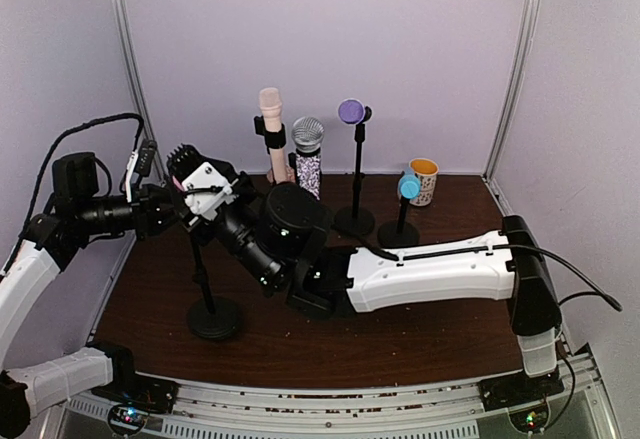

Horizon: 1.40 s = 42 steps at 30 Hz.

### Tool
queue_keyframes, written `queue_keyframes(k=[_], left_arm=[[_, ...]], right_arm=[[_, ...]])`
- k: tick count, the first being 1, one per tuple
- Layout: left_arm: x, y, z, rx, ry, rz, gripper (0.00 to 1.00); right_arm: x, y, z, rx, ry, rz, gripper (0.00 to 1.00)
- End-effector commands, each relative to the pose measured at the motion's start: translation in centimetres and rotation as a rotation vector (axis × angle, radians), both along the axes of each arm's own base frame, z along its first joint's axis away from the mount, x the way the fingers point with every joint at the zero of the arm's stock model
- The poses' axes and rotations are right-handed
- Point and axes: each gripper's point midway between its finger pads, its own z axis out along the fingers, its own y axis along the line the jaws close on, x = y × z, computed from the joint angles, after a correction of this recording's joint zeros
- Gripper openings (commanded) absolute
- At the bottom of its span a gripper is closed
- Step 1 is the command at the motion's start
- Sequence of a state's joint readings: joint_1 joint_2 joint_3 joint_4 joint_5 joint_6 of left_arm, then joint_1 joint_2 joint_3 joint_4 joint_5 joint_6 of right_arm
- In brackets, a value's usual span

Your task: Remove the microphone from the stand

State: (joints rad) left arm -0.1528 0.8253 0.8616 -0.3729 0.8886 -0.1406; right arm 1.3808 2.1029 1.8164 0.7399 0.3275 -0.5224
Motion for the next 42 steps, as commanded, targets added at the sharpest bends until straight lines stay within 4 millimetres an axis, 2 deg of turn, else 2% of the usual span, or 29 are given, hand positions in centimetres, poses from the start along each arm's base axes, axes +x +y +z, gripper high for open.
queue_keyframes(k=[1, 14, 22, 26, 32, 36, 40, 42], left_arm=[[3.3, 2.0, 0.3, -0.020, 0.014, 0.181, 0.00], [4.5, 2.9, -0.8, 0.039, -0.010, 0.248, 0.00], [4.8, 3.1, -0.5, 0.027, -0.012, 0.274, 0.00], [4.9, 3.3, -0.5, 0.032, -0.017, 0.282, 0.00], [4.6, 3.0, -0.3, 0.053, -0.051, 0.250, 0.00], [4.3, 2.7, 0.4, 0.089, -0.118, 0.210, 0.00], [4.2, 2.3, 1.3, 0.104, -0.183, 0.174, 0.00], [4.4, 2.2, 1.6, 0.100, -0.203, 0.164, 0.00]], right_arm=[[-4.6, -7.0, 11.4, 0.311, -0.102, 0.061, 0.00], [-7.3, -10.9, 13.9, 0.391, -0.144, 0.078, 0.00], [-9.2, -12.4, 14.4, 0.390, -0.161, 0.096, 0.00], [-9.3, -13.7, 14.4, 0.387, -0.151, 0.088, 0.00], [-8.5, -16.2, 14.1, 0.359, -0.128, 0.023, 0.00], [-6.9, -19.7, 13.9, 0.349, -0.101, -0.102, 0.00], [-4.2, -25.5, 13.4, 0.365, -0.043, -0.270, 0.00], [-2.2, -28.7, 12.6, 0.355, 0.012, -0.373, 0.00]])
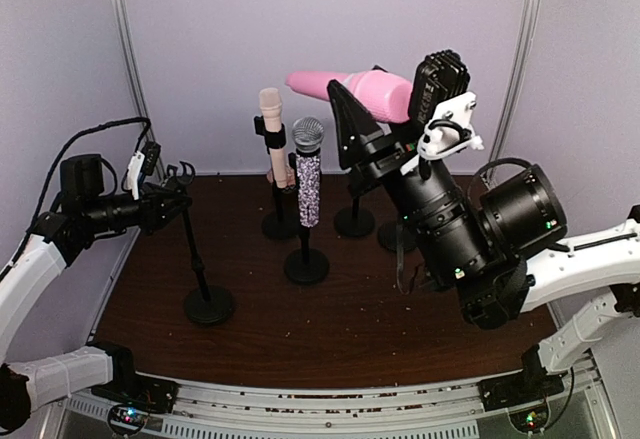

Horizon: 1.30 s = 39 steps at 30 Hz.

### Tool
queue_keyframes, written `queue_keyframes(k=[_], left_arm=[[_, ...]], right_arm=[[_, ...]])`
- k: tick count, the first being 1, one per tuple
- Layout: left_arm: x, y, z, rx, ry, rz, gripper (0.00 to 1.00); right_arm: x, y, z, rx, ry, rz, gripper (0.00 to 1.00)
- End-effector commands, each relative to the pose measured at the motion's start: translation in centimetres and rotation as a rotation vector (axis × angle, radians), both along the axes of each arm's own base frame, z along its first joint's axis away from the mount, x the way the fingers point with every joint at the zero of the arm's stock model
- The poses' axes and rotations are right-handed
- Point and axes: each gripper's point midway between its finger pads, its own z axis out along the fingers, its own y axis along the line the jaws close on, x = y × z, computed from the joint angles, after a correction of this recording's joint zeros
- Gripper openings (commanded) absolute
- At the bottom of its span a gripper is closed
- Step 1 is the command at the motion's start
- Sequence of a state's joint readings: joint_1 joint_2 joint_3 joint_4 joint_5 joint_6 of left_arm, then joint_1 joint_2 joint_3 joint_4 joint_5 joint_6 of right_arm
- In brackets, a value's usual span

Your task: Remove the microphone from the stand

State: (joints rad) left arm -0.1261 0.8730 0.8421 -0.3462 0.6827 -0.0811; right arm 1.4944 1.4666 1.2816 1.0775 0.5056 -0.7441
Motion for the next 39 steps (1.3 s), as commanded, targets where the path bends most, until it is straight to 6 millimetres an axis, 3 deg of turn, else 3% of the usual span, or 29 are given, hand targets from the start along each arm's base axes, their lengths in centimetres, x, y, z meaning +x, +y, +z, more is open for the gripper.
queue_keyframes(k=[1, 3, 8, 13, 17, 20, 23, 27, 31, 37, 39], left_arm=[[0.3, -0.6, 4.1, 0.010, -0.193, -0.057, 0.00], [0.5, -0.7, 4.3, 0.008, -0.214, -0.061, 0.00], [0.7, -1.0, 4.9, -0.026, -0.226, -0.081, 0.00], [0.8, -1.4, 5.2, -0.052, -0.226, -0.099, 0.00], [1.0, -1.6, 4.8, -0.064, -0.221, -0.110, 0.00], [1.0, -1.6, 4.1, -0.059, -0.207, -0.109, 0.00], [0.9, -1.6, 3.0, -0.037, -0.181, -0.114, 0.09], [0.4, -1.6, 2.0, -0.008, -0.161, -0.131, 0.40], [0.0, -1.5, 1.5, 0.020, -0.147, -0.143, 0.56], [-1.5, -1.4, 1.4, 0.068, -0.135, -0.167, 0.94], [-2.2, -1.3, 1.4, 0.079, -0.138, -0.169, 0.98]], right_arm=[[4.8, -8.9, -0.6, 0.069, 0.171, -0.255, 0.00], [6.5, -13.4, -1.9, 0.148, 0.253, -0.308, 0.00], [9.9, -22.2, -6.7, 0.304, 0.407, -0.435, 0.00], [12.6, -28.4, -11.5, 0.430, 0.537, -0.528, 0.00], [16.0, -30.5, -16.3, 0.465, 0.682, -0.600, 0.00], [19.5, -31.3, -21.2, 0.469, 0.831, -0.635, 0.00], [22.7, -32.0, -26.1, 0.485, 0.983, -0.643, 0.00], [26.1, -33.2, -31.2, 0.515, 1.152, -0.639, 0.00], [29.3, -34.2, -35.0, 0.536, 1.294, -0.598, 0.00], [33.3, -34.7, -40.7, 0.479, 1.558, -0.567, 0.00], [34.1, -35.1, -42.6, 0.452, 1.631, -0.588, 0.00]])
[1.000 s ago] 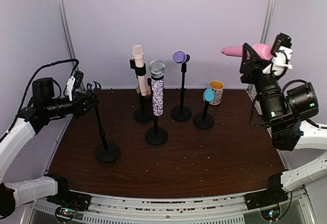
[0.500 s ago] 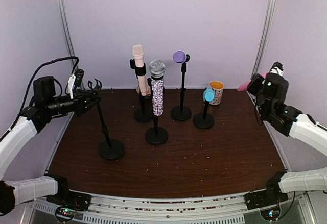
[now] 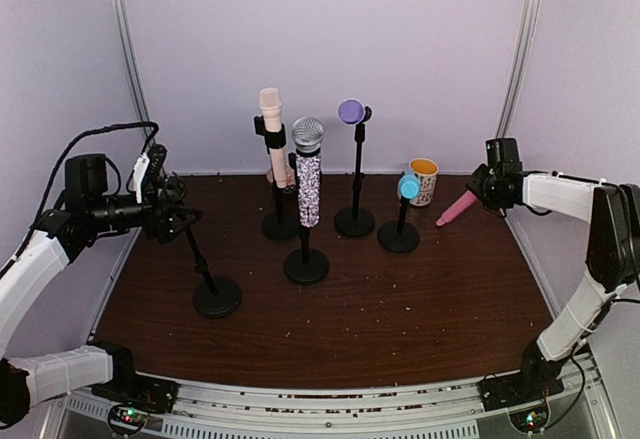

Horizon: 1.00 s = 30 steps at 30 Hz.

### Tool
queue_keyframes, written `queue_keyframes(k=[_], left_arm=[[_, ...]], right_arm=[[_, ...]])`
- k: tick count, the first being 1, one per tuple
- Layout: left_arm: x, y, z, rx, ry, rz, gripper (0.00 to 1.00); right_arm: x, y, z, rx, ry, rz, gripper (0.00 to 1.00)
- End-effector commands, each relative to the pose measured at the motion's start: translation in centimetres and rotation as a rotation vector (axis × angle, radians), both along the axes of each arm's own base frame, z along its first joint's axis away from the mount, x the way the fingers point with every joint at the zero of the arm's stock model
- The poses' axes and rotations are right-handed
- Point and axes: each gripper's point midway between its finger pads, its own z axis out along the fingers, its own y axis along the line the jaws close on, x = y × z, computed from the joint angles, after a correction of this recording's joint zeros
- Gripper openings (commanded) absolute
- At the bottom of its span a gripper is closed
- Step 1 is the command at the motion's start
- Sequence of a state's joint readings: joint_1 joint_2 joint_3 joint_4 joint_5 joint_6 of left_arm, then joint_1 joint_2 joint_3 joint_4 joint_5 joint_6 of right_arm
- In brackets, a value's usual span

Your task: Remove the microphone from the stand

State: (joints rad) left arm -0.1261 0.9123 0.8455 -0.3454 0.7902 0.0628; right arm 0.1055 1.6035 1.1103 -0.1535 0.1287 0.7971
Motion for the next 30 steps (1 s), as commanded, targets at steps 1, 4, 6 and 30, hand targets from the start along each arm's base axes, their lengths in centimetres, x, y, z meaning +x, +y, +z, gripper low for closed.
queue_keyframes(k=[1, 4, 6, 30], left_arm=[[-1.9, 0.1, 1.9, 0.030, -0.070, -0.030, 0.98], [-2.9, 0.2, 1.9, 0.033, -0.057, -0.034, 0.98], [-3.4, 0.3, 1.9, 0.040, -0.047, -0.033, 0.98], [-3.7, 2.7, 1.7, 0.215, 0.071, 0.058, 0.98]], right_arm=[[0.6, 0.8, -4.6, 0.083, 0.205, 0.089, 0.00], [0.9, 0.2, -7.7, 0.148, 0.305, 0.080, 0.00], [1.0, -0.1, -9.3, 0.171, 0.352, 0.077, 0.00], [-0.3, -1.5, -13.0, 0.127, 0.515, 0.037, 0.66]])
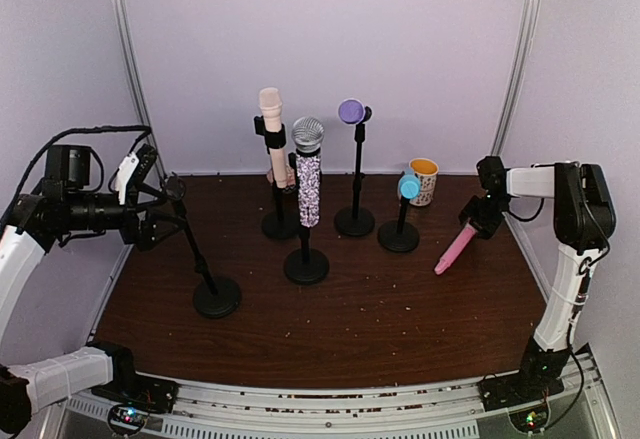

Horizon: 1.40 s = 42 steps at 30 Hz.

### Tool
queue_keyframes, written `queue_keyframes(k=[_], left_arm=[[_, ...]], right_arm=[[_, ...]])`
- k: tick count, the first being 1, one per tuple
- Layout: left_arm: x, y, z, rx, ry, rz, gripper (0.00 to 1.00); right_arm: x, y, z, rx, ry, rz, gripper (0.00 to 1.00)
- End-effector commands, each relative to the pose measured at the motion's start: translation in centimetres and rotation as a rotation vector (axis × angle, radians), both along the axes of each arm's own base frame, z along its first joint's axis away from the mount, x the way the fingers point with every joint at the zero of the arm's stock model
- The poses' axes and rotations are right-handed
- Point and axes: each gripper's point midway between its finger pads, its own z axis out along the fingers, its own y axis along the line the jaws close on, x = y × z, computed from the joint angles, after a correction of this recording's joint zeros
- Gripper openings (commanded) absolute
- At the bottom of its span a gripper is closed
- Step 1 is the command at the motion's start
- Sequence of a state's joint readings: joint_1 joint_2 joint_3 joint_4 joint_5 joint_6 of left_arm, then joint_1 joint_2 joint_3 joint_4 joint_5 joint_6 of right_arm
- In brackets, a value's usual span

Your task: Remove the microphone from the stand

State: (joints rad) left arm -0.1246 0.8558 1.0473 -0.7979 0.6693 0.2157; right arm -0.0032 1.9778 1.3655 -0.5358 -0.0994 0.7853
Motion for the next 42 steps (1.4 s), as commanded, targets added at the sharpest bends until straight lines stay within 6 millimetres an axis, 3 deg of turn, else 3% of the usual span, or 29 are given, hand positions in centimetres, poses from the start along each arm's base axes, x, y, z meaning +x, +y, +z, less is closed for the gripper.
queue_keyframes(k=[1, 8, 12, 15, 19, 22, 25, 31, 36, 39, 42], left_arm=[[-0.3, 0.8, 0.5, 0.057, 0.016, -0.002, 0.98], [-0.5, 2.0, 1.4, 0.069, 0.026, 0.021, 0.98], [-0.5, 2.4, 1.3, 0.065, 0.036, 0.037, 0.98], [-0.5, 2.8, 1.6, 0.067, 0.046, 0.039, 0.98], [-1.5, 2.7, 1.8, 0.095, 0.088, -0.032, 0.98], [-1.4, 3.4, 1.6, 0.086, 0.114, -0.023, 0.98], [-0.8, 4.1, 1.8, 0.072, 0.089, 0.001, 0.98], [-0.4, 4.6, 1.7, 0.087, 0.066, 0.013, 0.98], [0.2, 5.0, 1.4, 0.095, 0.066, 0.027, 0.98], [-0.2, 5.0, 1.3, 0.105, 0.062, 0.022, 0.98], [-0.8, 5.0, 1.2, 0.118, 0.048, 0.013, 0.98]], right_arm=[[0.5, -0.3, -0.1, -0.018, 0.004, -0.004, 0.68], [0.8, 0.3, 0.2, 0.007, -0.015, 0.010, 0.71], [1.3, 1.5, 2.2, 0.023, -0.088, 0.026, 0.71], [1.5, 2.4, 5.4, 0.029, -0.182, 0.031, 0.73], [0.0, 5.0, 12.5, 0.018, -0.410, 0.070, 0.77], [-3.4, 10.0, 16.0, 0.043, -0.509, 0.175, 0.77], [-8.0, 15.2, 17.8, 0.090, -0.587, 0.288, 0.75], [-17.6, 27.9, 17.9, 0.354, -0.591, 0.619, 0.70], [-23.7, 39.1, 20.3, 0.576, -0.527, 0.974, 0.69], [-26.5, 43.5, 20.7, 0.597, -0.493, 1.121, 0.69], [-28.5, 46.9, 19.9, 0.620, -0.477, 1.206, 0.69]])
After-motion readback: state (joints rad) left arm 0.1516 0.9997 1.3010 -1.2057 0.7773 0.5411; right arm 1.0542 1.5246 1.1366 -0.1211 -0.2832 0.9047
